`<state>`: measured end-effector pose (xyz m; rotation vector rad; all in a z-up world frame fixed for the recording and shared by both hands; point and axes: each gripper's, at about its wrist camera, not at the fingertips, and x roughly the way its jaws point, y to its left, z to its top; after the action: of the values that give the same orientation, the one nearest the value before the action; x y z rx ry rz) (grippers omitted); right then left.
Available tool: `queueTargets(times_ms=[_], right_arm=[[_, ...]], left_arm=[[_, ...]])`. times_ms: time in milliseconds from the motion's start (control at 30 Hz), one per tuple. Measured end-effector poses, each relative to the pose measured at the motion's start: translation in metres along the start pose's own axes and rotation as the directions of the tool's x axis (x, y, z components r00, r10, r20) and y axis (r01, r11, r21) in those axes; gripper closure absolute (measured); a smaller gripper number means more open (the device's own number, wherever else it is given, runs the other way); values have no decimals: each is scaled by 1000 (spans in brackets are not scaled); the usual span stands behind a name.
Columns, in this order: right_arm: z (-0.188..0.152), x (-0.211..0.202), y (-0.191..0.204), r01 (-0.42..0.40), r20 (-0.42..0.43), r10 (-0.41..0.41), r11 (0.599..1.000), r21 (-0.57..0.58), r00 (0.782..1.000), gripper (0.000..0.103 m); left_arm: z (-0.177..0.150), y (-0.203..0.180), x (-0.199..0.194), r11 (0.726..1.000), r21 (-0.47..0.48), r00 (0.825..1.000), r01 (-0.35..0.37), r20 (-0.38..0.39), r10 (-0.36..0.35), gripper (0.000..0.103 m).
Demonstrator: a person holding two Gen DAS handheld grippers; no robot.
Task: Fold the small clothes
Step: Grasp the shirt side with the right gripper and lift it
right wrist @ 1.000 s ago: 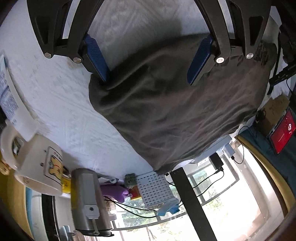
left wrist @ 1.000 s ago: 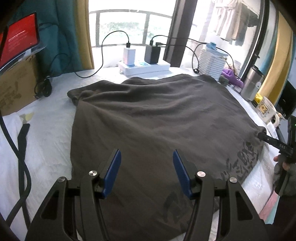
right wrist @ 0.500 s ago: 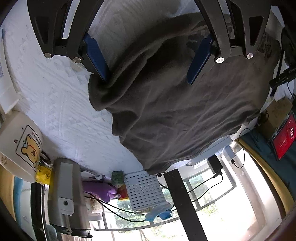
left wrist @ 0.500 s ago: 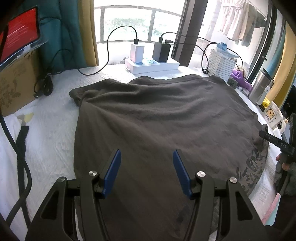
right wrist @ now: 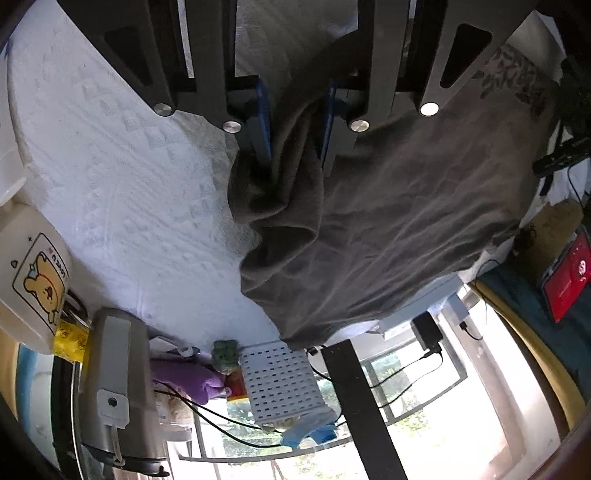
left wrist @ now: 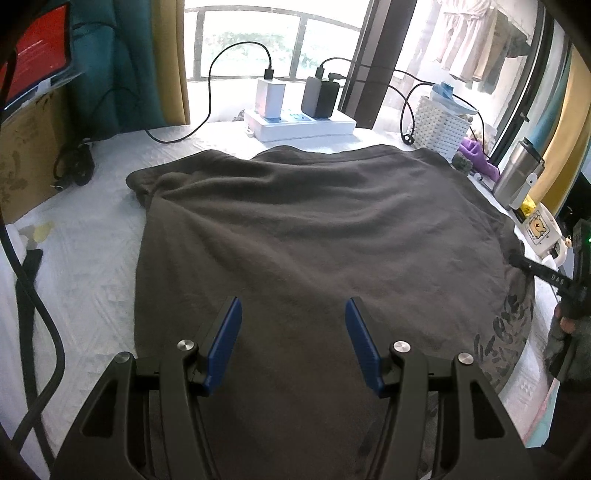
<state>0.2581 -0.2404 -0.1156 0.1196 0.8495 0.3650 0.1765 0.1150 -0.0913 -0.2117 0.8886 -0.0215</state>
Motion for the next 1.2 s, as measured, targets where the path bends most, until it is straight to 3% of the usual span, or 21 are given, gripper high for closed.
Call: queueTargets(times_ms=[300,533,933,1200], right_arm=[[30,-26,45,-92,72,101,988,-120,992,86],[46,-33,106,-163,83,188,955,-247,979,86],[26,-13,219,-333,-51,345,841,-426,937,86],[-16,5,281,-400,-178,363,751,-525,915,86]], left_arm=[[-8,22,-14,999,-45,999,-13,31,14,44],[-19,41,-30,996,-87,998,-24,54,29,44],[-37,67,-55,989,-141,994,-45,89,57,44],[-51,82,-72,983,-171,991,-64,107,83,44]])
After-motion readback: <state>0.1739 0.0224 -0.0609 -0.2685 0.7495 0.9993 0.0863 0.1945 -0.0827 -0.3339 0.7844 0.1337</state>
